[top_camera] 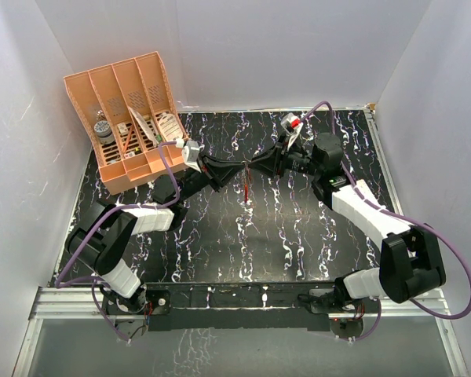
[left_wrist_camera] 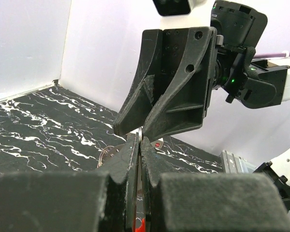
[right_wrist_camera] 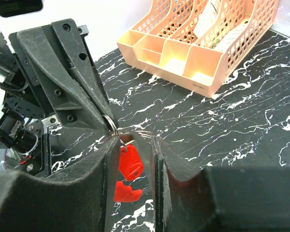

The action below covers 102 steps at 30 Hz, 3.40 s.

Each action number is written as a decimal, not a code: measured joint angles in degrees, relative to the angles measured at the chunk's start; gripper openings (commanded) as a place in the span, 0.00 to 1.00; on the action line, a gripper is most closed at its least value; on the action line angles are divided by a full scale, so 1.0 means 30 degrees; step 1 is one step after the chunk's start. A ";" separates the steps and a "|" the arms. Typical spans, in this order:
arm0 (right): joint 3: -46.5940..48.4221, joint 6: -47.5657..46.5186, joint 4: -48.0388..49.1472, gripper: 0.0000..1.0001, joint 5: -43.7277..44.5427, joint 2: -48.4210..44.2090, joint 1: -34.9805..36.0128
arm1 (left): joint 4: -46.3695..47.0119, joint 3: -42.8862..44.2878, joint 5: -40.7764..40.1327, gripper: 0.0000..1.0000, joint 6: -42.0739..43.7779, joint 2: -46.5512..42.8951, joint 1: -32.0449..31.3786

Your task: Put the keys on the keyring

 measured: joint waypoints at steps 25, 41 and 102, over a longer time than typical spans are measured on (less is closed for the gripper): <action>-0.0182 0.0998 0.0466 0.33 0.1290 0.0240 0.0036 | 0.0109 0.1814 0.0393 0.00 -0.0284 0.1173 -0.0007; -0.0182 0.0306 -0.0029 0.33 0.0831 -0.1515 -0.0386 | 0.0117 0.1690 0.1180 0.00 -0.0255 0.1020 -0.0007; -0.1217 0.3038 0.5836 0.23 -0.5034 0.0597 -0.1464 | 0.0153 0.2783 0.4393 0.00 -0.1851 0.1304 0.0437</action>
